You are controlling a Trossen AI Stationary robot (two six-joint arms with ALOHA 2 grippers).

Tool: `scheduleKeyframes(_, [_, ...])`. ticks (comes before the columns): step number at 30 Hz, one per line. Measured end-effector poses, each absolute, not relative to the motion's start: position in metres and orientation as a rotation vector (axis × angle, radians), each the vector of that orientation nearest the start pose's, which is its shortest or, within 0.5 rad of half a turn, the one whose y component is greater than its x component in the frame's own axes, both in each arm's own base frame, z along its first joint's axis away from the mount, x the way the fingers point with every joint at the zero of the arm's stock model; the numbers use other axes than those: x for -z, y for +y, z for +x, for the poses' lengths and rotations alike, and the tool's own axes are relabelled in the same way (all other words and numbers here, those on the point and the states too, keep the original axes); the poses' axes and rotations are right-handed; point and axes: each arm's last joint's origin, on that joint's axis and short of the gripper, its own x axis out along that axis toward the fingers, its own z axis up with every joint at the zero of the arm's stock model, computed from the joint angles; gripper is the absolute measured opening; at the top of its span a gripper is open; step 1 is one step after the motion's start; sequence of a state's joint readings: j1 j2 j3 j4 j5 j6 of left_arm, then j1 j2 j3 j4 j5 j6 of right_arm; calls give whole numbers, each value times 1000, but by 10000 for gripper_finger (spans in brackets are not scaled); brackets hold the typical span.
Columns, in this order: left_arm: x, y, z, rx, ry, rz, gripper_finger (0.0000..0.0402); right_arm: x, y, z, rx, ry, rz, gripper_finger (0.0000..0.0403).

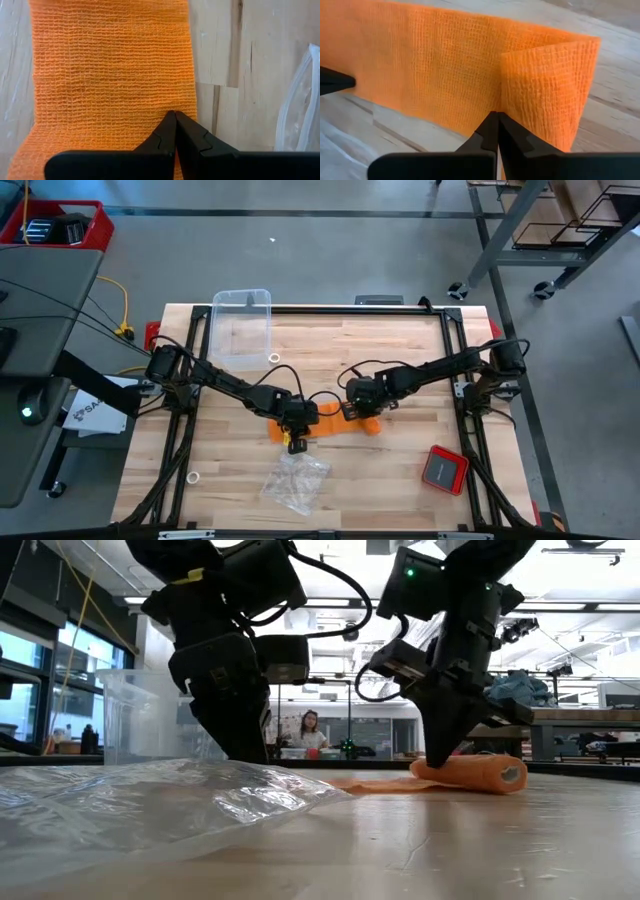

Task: Roll bandage
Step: Roll the orange bandage

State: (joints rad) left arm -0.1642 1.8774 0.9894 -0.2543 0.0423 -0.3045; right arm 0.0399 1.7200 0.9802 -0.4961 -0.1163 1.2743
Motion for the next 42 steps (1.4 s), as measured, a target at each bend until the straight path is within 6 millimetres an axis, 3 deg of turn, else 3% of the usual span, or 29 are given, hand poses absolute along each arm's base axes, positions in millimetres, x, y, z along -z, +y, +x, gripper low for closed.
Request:
scheduleKeyframes(25, [-114, -66, 320, -3, 1321, -146, 0, -165, 8, 279, 852, 1314, 988, 0])
scheduleKeyframes(42, [-125, -66, 300, -51, 1436, -53, 0, -179, 6, 260, 921, 1373, 897, 0])
